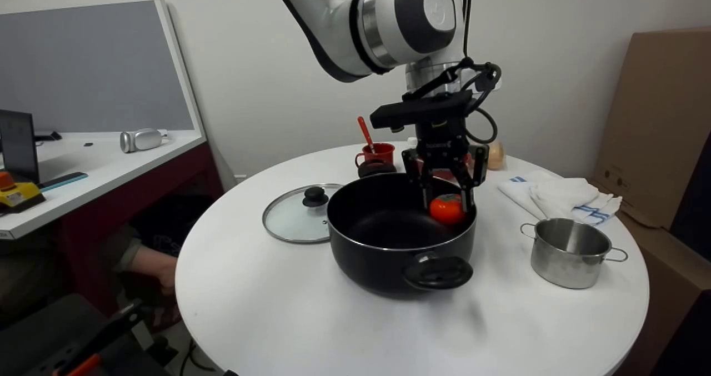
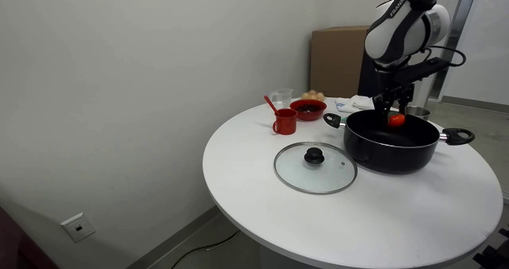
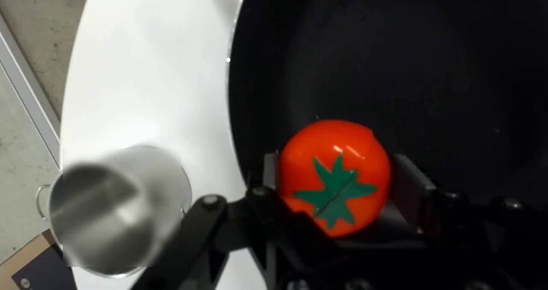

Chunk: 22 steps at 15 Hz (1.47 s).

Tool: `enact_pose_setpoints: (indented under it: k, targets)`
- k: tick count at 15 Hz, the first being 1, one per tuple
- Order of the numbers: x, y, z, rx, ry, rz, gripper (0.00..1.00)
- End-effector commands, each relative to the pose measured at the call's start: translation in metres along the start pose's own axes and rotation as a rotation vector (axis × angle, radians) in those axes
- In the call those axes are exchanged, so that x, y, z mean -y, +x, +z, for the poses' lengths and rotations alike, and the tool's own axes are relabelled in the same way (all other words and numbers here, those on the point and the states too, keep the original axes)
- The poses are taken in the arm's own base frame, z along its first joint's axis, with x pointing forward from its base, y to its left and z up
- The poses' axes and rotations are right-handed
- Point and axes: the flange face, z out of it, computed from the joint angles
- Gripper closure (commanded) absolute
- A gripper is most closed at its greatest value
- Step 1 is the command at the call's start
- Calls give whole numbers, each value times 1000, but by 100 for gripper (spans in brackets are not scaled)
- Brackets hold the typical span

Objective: Uncover the pot and place the tomato and broccoli toys inside then cover it up again

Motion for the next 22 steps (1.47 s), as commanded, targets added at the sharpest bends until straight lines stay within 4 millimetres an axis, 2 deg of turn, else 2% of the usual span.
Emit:
enact_pose_setpoints:
  k: [1,5,10,11,12,14,17,19,22]
  targets:
    - [3,11,20,41,1,5,62]
    - [15,15,41,66,-9,-16,62]
    - [17,20,43,65,-19,-25,62]
    - [17,20,42,65,-20,-26,12]
    - [18,21,41,64,-23,-27,10]
    - [20,21,41,65,-21,-31,1]
    - [23,22,38,64,-13,-38,0]
    - [22,23,25,47,9,-39,0]
    - [16,30,-8,40,39,-20,0]
